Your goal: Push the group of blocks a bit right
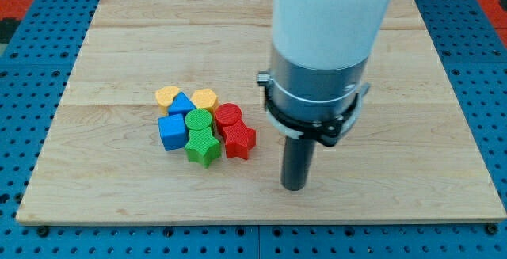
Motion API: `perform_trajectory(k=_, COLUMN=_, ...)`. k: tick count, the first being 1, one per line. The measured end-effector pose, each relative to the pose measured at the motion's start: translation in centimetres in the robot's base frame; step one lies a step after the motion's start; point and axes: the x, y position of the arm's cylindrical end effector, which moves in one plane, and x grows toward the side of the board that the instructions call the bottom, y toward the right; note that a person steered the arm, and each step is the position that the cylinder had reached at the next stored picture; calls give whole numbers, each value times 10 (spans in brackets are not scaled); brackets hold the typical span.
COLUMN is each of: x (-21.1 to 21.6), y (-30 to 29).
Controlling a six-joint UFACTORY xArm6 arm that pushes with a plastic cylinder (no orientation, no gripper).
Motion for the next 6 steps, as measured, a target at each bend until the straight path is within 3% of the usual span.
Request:
perform_trajectory(k=2, x=10, y=-74)
perform_trajectory(k=3, x=-9, y=-173)
perform_trajectory(k=4, x=-81, y=-197)
perform_trajectory(k=5, x=-109, y=-166)
perform_trajectory(k=6, x=-109, y=-108)
